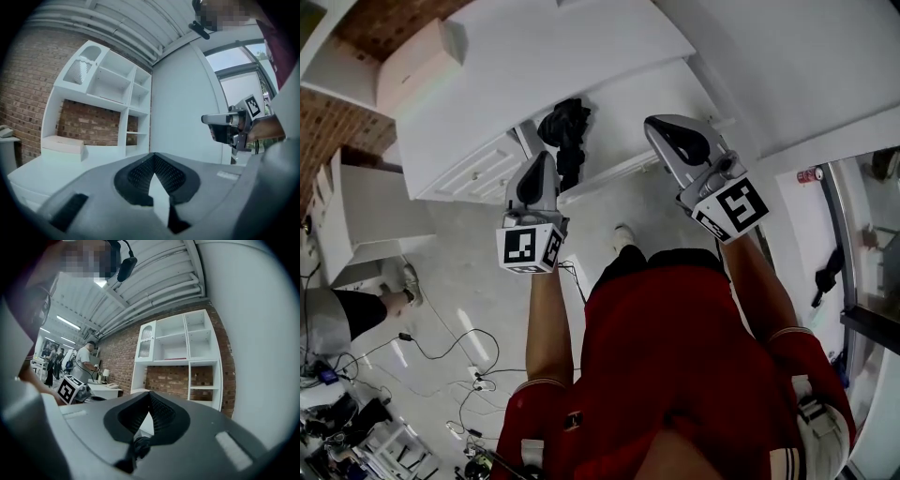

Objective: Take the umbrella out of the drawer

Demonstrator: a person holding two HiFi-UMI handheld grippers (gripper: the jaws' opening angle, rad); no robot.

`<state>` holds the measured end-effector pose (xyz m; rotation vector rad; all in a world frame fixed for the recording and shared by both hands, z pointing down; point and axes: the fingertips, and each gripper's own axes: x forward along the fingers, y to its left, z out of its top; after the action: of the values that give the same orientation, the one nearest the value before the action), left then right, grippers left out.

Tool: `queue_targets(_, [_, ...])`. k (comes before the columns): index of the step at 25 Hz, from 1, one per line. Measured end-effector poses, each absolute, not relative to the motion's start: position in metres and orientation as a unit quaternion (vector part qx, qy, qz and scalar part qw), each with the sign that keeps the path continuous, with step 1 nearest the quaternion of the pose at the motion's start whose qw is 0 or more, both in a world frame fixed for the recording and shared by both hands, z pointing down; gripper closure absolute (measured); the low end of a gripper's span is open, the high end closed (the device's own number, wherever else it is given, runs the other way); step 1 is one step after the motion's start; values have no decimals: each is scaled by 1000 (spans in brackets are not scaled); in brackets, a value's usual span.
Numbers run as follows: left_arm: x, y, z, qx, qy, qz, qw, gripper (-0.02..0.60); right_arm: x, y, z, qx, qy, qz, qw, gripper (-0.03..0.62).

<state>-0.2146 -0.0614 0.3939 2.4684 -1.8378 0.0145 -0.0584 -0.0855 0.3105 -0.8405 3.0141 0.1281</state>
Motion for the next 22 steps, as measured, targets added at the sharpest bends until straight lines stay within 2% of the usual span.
queue_targets(12, [-231,-133,460,800,-589,69,92,576,-72,-147,334,-278,960,27,-16,582])
queue_targets(17, [-232,-156,485,791,-592,104,115,537,-69,-171,345,-270,963,18,-19,582])
queue_targets(22, [-234,-177,513,777,-595,140,149,459,-70,-194,354,-259,965,13,-22,582])
